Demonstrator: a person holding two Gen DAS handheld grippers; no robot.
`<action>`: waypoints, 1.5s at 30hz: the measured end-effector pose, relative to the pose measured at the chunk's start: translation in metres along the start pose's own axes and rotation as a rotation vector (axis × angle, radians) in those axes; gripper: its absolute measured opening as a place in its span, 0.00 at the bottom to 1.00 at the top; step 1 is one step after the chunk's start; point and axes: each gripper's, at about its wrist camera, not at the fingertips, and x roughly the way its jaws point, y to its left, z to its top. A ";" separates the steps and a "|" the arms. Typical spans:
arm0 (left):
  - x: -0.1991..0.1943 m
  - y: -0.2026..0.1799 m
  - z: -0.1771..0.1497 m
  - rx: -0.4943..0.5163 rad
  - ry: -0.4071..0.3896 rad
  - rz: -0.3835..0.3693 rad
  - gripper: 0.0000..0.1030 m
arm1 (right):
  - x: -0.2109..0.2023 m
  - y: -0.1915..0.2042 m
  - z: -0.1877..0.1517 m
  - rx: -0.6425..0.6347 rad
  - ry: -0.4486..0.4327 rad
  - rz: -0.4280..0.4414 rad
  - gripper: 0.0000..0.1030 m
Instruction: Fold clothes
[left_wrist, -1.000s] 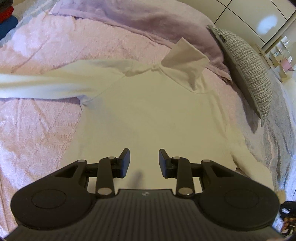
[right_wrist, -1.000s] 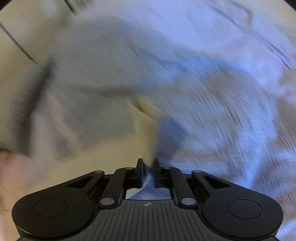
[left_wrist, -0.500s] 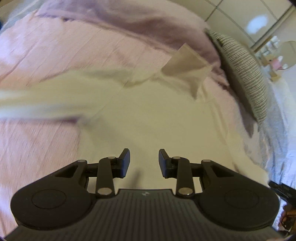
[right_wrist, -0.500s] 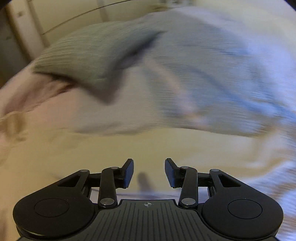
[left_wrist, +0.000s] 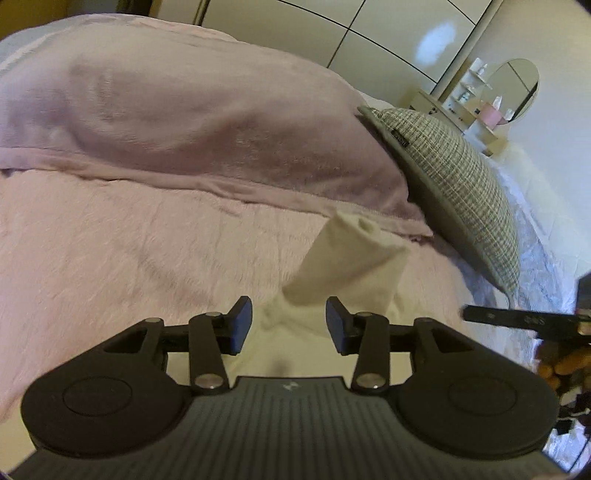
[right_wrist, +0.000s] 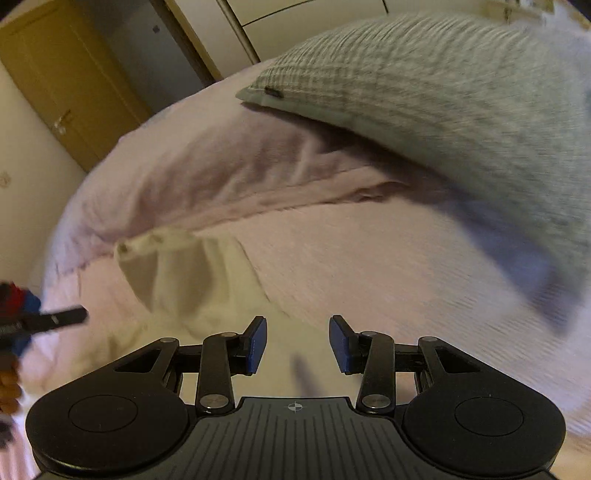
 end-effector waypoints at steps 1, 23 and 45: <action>0.007 0.001 0.003 0.004 0.000 -0.011 0.38 | 0.010 0.001 0.004 0.013 -0.001 0.017 0.40; 0.087 0.001 0.026 0.021 -0.061 -0.096 0.03 | 0.028 0.051 -0.008 -0.109 -0.356 -0.060 0.05; 0.048 0.032 0.009 -0.087 -0.044 0.017 0.11 | 0.038 0.024 0.011 0.069 -0.029 -0.055 0.51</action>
